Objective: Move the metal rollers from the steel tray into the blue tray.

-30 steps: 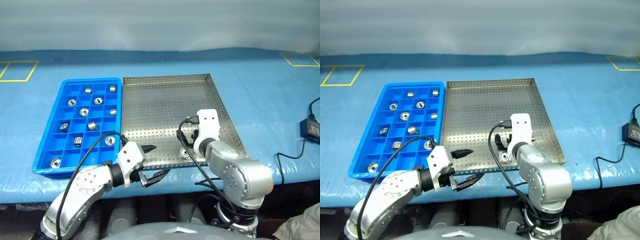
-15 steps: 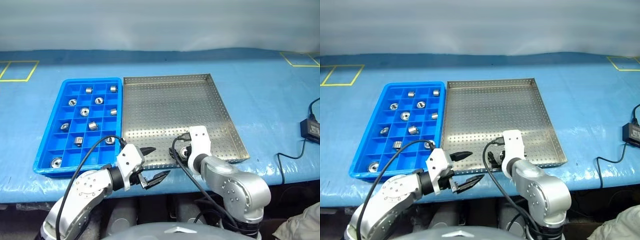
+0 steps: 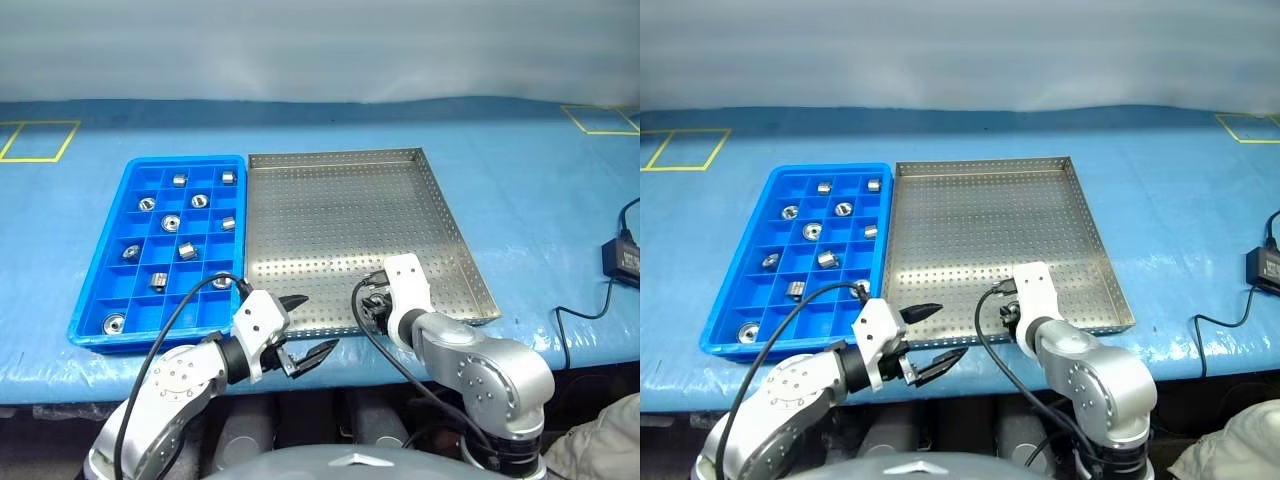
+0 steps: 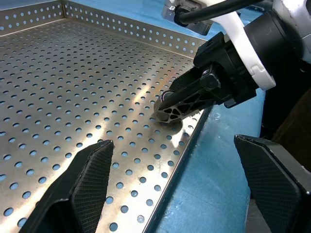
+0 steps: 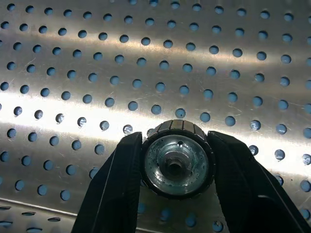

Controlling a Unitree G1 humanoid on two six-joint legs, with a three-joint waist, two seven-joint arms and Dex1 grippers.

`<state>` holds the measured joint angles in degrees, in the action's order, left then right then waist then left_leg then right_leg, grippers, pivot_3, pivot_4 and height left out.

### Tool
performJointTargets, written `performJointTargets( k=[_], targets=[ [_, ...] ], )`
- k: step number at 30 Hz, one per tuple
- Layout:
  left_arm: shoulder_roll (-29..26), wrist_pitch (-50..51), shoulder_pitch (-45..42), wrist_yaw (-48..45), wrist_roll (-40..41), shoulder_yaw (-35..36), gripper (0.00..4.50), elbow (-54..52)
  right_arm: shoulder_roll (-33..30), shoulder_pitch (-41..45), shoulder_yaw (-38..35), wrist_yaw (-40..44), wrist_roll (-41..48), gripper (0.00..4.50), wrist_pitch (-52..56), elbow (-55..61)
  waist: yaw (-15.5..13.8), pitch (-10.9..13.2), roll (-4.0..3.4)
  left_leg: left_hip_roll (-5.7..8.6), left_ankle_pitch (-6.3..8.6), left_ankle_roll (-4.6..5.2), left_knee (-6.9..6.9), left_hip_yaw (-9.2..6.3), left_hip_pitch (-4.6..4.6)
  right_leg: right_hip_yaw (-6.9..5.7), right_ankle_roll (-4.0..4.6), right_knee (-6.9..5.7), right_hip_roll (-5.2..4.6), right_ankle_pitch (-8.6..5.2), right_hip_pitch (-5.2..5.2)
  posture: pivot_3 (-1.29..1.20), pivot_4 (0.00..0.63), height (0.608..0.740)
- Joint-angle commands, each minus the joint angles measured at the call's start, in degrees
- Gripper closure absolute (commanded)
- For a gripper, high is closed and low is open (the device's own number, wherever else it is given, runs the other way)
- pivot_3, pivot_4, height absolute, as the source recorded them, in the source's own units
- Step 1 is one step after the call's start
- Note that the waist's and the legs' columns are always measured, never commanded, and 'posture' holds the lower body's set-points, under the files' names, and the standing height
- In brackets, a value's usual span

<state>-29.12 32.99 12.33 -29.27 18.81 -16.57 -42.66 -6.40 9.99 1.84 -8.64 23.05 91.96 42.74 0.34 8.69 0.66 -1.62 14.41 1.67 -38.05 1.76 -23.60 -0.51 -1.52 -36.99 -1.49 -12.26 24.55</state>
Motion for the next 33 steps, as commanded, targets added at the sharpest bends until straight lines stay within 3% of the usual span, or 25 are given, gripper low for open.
performJointTargets(
  k=[1, 6, 11, 15, 25, 33],
  targets=[
    [0.8, -1.3, 0.9, 2.5, -1.8, 0.6, 0.13, -1.9, 1.4, 7.5, -3.7, 0.9, -0.2, 2.73, 0.5, -0.5, -0.1, 0.0, -0.01, 0.00, -0.01, 0.02, 0.00, 0.01, 0.00, 0.02, -0.03, 0.00, 0.01, 0.02, 0.01, 0.17, 0.150, 0.740],
    [3.3, -4.0, 5.3, 8.0, -5.3, 2.0, 0.13, -4.0, -1.1, 13.0, -0.7, 10.4, 1.2, 2.73, -13.8, -4.8, -2.0, 0.0, 0.01, 0.00, -0.01, 0.03, 0.13, -0.03, 0.00, -0.02, -0.18, 0.04, 0.04, 0.11, 0.01, 0.27, 0.150, 0.740],
    [4.9, -9.9, 13.5, 12.2, -9.5, 2.7, 0.13, -7.5, -3.6, 15.1, 7.2, 18.0, -2.4, 2.73, -30.8, -12.9, -3.9, 0.0, 0.01, 0.02, 0.03, 0.09, 0.20, -0.03, -0.06, -0.05, -0.17, 0.11, 0.00, 0.10, 0.03, 0.38, 0.150, 0.740],
    [4.2, -11.0, 21.2, 13.5, -10.9, 6.5, 0.13, -10.3, -0.7, 16.8, 9.5, 24.0, -1.7, 2.73, -40.5, -21.0, -6.0, 0.0, 0.00, -0.01, 0.03, 0.09, 0.19, -0.05, -0.04, -0.11, -0.09, 0.11, 0.01, 0.02, 0.02, 0.47, 0.150, 0.740],
    [8.2, -16.7, 34.8, 15.1, -10.2, 13.7, 0.13, -14.8, 4.1, 19.3, 18.9, 32.6, -4.0, 2.73, -48.9, -32.6, -13.0, 0.1, 0.00, 0.00, 0.04, 0.08, 0.17, -0.10, -0.16, -0.25, 0.11, 0.17, -0.05, -0.12, 0.09, 0.62, 0.150, 0.740],
    [8.6, -18.1, 35.9, 14.2, -10.6, 13.1, 0.13, -14.4, 5.4, 16.4, 23.8, 34.6, -6.7, 2.73, -51.6, -35.7, -20.2, 0.1, 0.02, -0.04, 0.09, 0.00, 0.15, -0.10, -0.19, -0.41, 0.13, 0.20, -0.03, -0.16, 0.40, 0.63, 0.150, 0.740]
  ],
)
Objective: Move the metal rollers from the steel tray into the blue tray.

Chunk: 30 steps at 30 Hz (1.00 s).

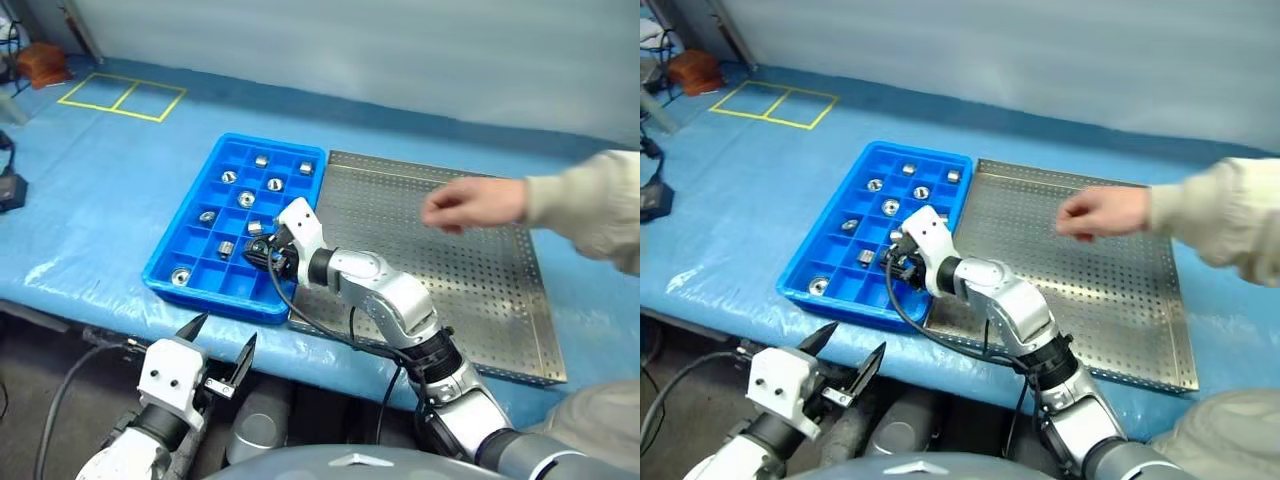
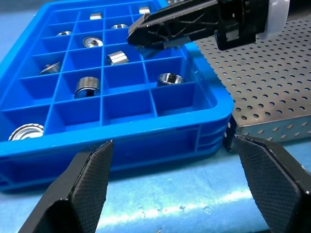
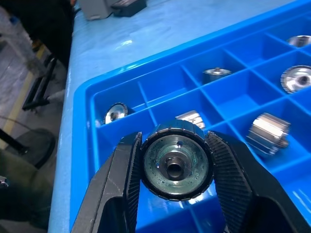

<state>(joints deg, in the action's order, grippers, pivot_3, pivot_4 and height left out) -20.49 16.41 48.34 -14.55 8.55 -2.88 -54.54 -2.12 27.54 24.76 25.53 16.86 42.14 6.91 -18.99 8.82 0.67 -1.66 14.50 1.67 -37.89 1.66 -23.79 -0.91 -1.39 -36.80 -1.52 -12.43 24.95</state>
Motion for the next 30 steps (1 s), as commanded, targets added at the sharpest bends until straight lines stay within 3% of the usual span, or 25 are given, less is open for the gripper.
performJointTargets(
  k=[1, 6, 13, 21, 30],
  targets=[
    [0.0, -1.5, -0.3, -0.6, -0.4, -0.8, 0.13, -2.4, 1.2, -1.7, 1.1, 0.4, -0.7, 2.73, -1.9, 0.0, -1.8, 0.0, 0.02, -0.01, 0.01, -0.01, 0.00, 0.03, -0.03, 0.00, 0.00, 0.00, 0.01, 0.00, 0.06, 0.63, 0.150, 0.740],
    [-0.7, -0.7, -2.1, -1.7, -0.4, -1.4, 0.13, -1.9, 1.3, -3.7, 2.0, 0.2, -1.6, 2.73, -1.1, 0.7, -5.6, 0.0, 0.05, 0.01, 0.02, -0.04, -0.03, 0.13, -0.28, -0.01, -0.03, -0.04, 0.04, 0.02, 0.34, 0.60, 0.150, 0.740],
    [-1.3, 1.0, -5.9, -3.4, 0.2, -2.4, 0.13, -1.2, -0.4, -4.4, -0.4, -0.2, -1.8, 2.73, 0.7, 2.8, -8.1, -0.2, 0.17, 0.03, 0.10, -0.17, -0.04, 0.35, -0.26, -0.13, -0.01, -0.07, 0.13, 0.01, 0.38, 0.56, 0.150, 0.740],
    [-2.1, 3.0, -9.6, -5.2, 1.2, -3.0, 0.13, -0.3, -4.5, -5.2, -4.7, 0.6, 1.6, 0.15, 6.9, 11.0, -8.6, -0.2, 0.18, 0.05, 0.12, -0.21, -0.15, 0.25, -0.39, -0.40, -0.08, -0.08, 0.13, 0.05, 0.39, 0.50, 0.150, 0.740],
    [-4.1, 5.6, -14.4, -8.8, 5.0, -2.5, 0.13, 0.2, -9.5, -8.4, -9.1, 0.3, 4.8, 0.05, 12.3, 20.7, -7.7, -0.3, 0.10, 0.06, 0.11, -0.23, -0.36, -0.03, -0.69, -0.74, -0.17, -0.14, 0.13, 0.12, 0.24, 0.40, 0.150, 0.740]
  ],
)
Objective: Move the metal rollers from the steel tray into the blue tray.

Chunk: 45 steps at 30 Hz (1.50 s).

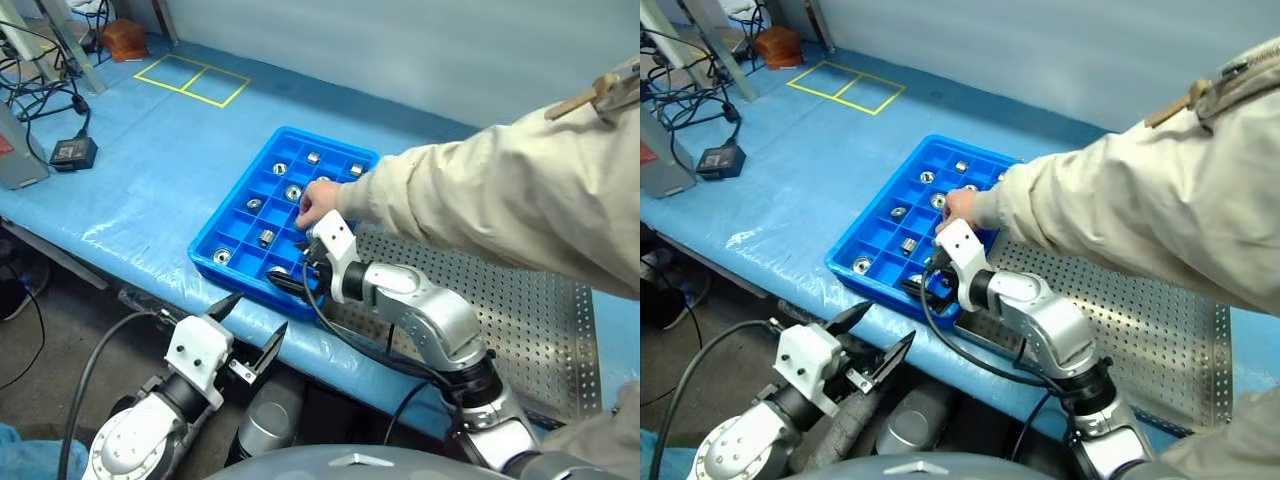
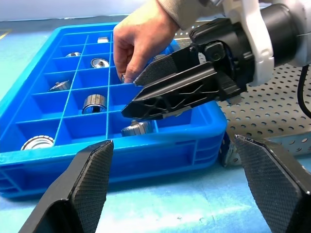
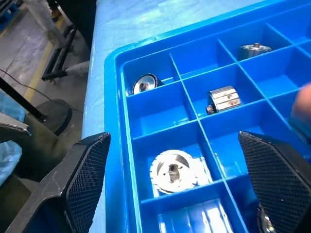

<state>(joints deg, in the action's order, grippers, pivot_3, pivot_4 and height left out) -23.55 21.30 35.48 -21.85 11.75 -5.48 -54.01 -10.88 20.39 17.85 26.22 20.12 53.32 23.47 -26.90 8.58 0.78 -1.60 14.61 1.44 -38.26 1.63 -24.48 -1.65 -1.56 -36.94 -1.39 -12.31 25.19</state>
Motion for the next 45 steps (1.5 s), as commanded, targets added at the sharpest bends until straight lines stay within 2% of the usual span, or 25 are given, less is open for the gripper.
performJointTargets(
  k=[1, 8, 20, 29, 34, 37, 45],
  targets=[
    [-1.4, 1.2, -2.6, -1.9, 2.1, 0.2, 0.13, -0.1, -1.1, -2.0, -2.9, -0.8, 1.8, 0.05, 1.5, 4.9, 0.4, 0.0, -0.05, 0.00, 0.00, 0.00, -0.02, -0.03, 0.00, -0.03, 0.00, 0.00, 0.00, 0.00, -0.05, 0.39, 0.150, 0.740],
    [-3.0, 3.0, -7.0, -3.8, 4.0, 0.8, 0.13, 1.4, -1.4, -5.5, -4.7, -3.9, 2.3, 0.05, 3.4, 8.8, 4.3, -0.2, -0.26, 0.02, 0.00, 0.00, -0.23, -0.21, 0.01, -0.15, 0.00, 0.01, 0.00, 0.00, -0.28, 0.32, 0.150, 0.740],
    [-3.3, 7.6, -17.9, -2.9, 6.1, 4.7, 0.13, 5.7, -3.2, -8.4, -9.4, -9.5, -0.1, 0.05, 2.0, 11.2, 14.1, -0.3, -0.47, 0.04, -0.01, 0.01, -0.69, -0.63, 0.13, -0.32, 0.25, -0.06, 0.00, -0.11, -0.74, 0.22, 0.150, 0.740],
    [-4.2, 7.7, -23.1, -5.4, 6.6, 3.7, 0.13, 8.9, -2.3, -10.7, -10.4, -12.0, -0.2, 0.05, 2.1, 13.9, 21.8, -0.3, -0.47, -0.01, -0.02, 0.03, -0.70, -0.88, 0.29, -0.11, 0.30, -0.16, 0.00, -0.06, -0.86, 0.14, 0.150, 0.740],
    [-4.4, 7.8, -25.1, -6.0, 6.3, 2.8, 0.13, 10.2, -1.6, -11.4, -11.5, -14.9, -1.8, 0.05, 1.5, 13.3, 23.4, -0.2, -0.49, -0.12, -0.01, 0.04, -0.65, -0.73, 0.91, 0.05, 0.37, -0.22, -0.01, -0.13, -1.33, 0.12, 0.150, 0.740],
    [-4.0, 7.7, -26.0, -6.2, 6.4, 1.9, 0.13, 10.7, -0.7, -11.1, -12.5, -17.6, -3.8, 0.05, 0.9, 10.3, 23.8, -0.2, -0.49, -0.18, -0.02, 0.05, -0.67, -0.70, 0.94, 0.09, 0.37, -0.23, -0.05, -0.13, -1.35, 0.12, 0.150, 0.740],
    [-2.8, 6.8, -26.1, -6.0, 5.9, -2.1, 0.13, 11.2, 4.9, -7.4, -10.8, -20.2, -7.8, 0.05, -6.2, -4.0, 24.7, -0.2, -0.50, -0.17, -0.01, 0.08, -0.61, -0.50, 0.96, 0.34, 0.32, -0.24, -0.01, -0.09, -1.27, 0.12, 0.150, 0.740]
  ],
)
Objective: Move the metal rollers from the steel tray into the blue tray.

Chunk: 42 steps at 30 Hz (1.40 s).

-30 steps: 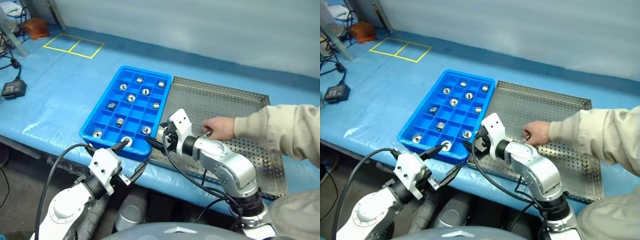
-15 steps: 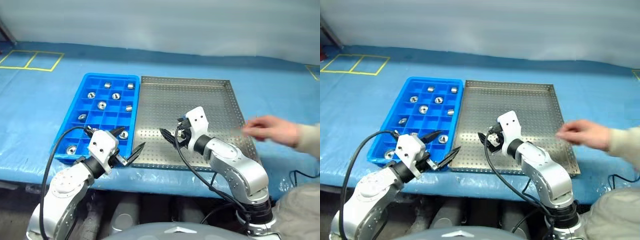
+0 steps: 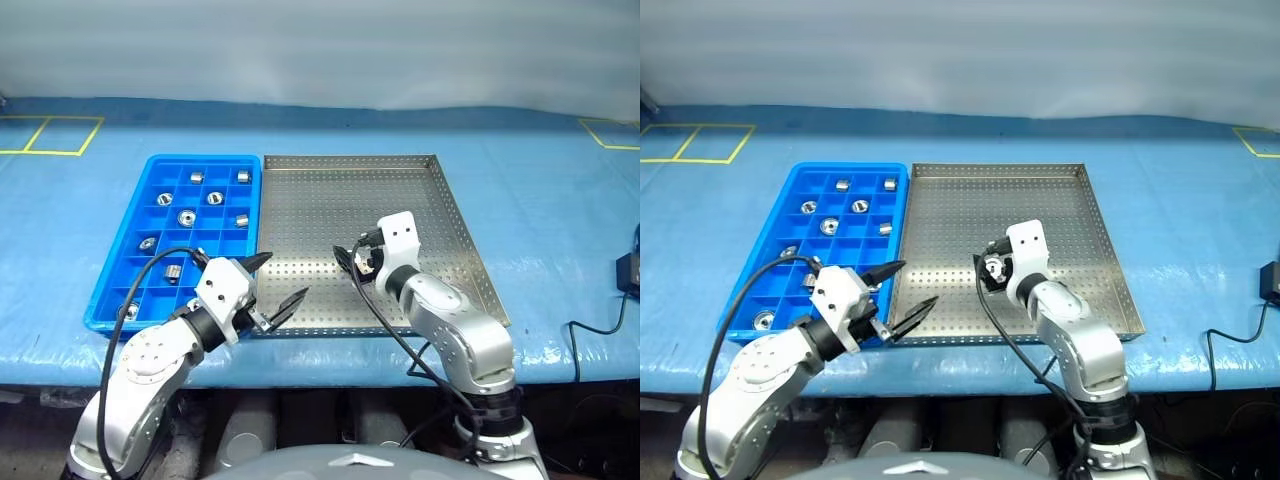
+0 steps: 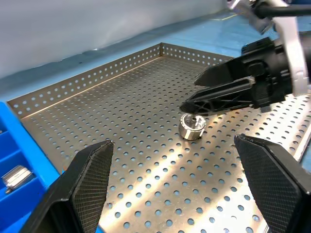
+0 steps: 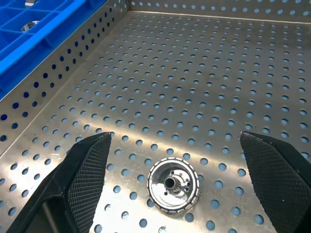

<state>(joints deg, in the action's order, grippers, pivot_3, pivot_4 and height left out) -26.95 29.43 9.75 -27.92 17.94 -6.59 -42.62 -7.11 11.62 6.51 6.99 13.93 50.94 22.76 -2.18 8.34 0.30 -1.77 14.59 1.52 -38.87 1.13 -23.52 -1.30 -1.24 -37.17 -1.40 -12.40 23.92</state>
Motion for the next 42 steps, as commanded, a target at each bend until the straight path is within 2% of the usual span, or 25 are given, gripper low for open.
performJointTargets(
  k=[1, 9, 13, 18, 19, 24, 28, 35, 42],
  targets=[
    [0.8, -1.4, -0.4, 0.2, -0.4, -1.3, 0.13, -0.2, 1.4, 1.6, 0.7, -1.0, -2.1, 0.05, -4.7, -4.7, 0.0, 0.0, -0.01, 0.00, 0.00, 0.00, 0.00, 0.00, 0.00, 0.00, 0.00, 0.00, 0.00, 0.00, 0.00, 0.13, 0.150, 0.740],
    [1.4, -1.5, 1.3, 1.1, -0.5, -2.3, 0.13, -1.2, 3.8, 0.4, 2.5, -0.4, -4.2, 0.05, -10.5, -13.1, -0.1, 0.0, -0.01, 0.01, 0.04, 0.08, 0.03, 0.16, -0.01, 0.26, -0.07, 0.02, -0.01, 0.04, 0.09, 0.16, 0.150, 0.740],
    [1.5, -1.5, 2.1, 1.7, -0.7, -2.5, 0.13, -1.5, 3.4, -0.5, 2.7, 0.4, -4.5, 0.97, -11.2, -11.6, -0.2, 0.0, -0.01, 0.02, 0.05, 0.09, 0.03, 0.20, -0.01, 0.31, -0.10, 0.02, -0.03, 0.05, 0.11, 0.17, 0.150, 0.740],
    [1.9, -1.6, 3.4, 3.2, -1.3, -2.3, 0.13, -2.3, 2.5, 0.2, 2.9, 1.4, -4.1, 2.61, -8.1, -6.4, -0.4, 0.0, -0.02, 0.03, 0.05, 0.10, 0.05, 0.24, -0.06, 0.37, -0.10, 0.01, -0.02, 0.05, 0.21, 0.22, 0.150, 0.740],
    [2.0, -1.7, 3.7, 3.4, -1.5, -2.1, 0.13, -2.4, 2.3, 0.6, 3.0, 1.6, -3.9, 2.69, -7.3, -5.4, -0.4, 0.0, -0.02, 0.03, 0.05, 0.10, 0.06, 0.25, -0.09, 0.38, -0.10, 0.00, -0.02, 0.05, 0.25, 0.22, 0.150, 0.740],
    [2.6, -1.9, 5.9, 5.3, -2.1, -0.8, 0.13, -3.8, 1.5, 5.7, 4.9, 3.6, -3.8, 2.69, -3.7, -2.6, -0.8, 0.0, 0.00, 0.02, 0.05, 0.09, 0.10, 0.30, -0.15, 0.44, -0.10, -0.03, -0.01, 0.06, 0.39, 0.29, 0.150, 0.740],
    [3.8, -2.2, 8.6, 8.0, -2.9, 0.5, 0.13, -5.2, 4.5, 13.3, 6.8, 4.8, -3.7, 2.69, -4.1, -6.2, -1.4, 0.1, -0.01, 0.00, 0.05, 0.09, 0.15, 0.37, -0.17, 0.49, -0.10, -0.08, 0.01, 0.06, 0.49, 0.34, 0.150, 0.740],
    [5.7, -2.2, 12.9, 12.7, -4.9, 3.7, 0.13, -7.4, 9.9, 21.1, 10.5, 7.0, -5.4, 2.69, -10.1, -17.7, -4.9, 0.1, 0.03, 0.07, 0.02, 0.05, 0.60, 0.38, -0.13, 0.47, -0.19, 0.00, -0.02, 0.11, 0.58, 0.45, 0.150, 0.740],
    [7.1, -2.6, 16.9, 15.1, -6.5, 4.0, 0.13, -10.2, 12.4, 24.6, 11.5, 9.9, -6.2, 2.69, -15.8, -27.5, -8.4, 0.1, 0.02, 0.12, 0.01, 0.04, 0.91, 0.38, -0.19, 0.43, -0.38, 0.28, -0.04, 0.16, 0.61, 0.53, 0.150, 0.740]
  ],
)
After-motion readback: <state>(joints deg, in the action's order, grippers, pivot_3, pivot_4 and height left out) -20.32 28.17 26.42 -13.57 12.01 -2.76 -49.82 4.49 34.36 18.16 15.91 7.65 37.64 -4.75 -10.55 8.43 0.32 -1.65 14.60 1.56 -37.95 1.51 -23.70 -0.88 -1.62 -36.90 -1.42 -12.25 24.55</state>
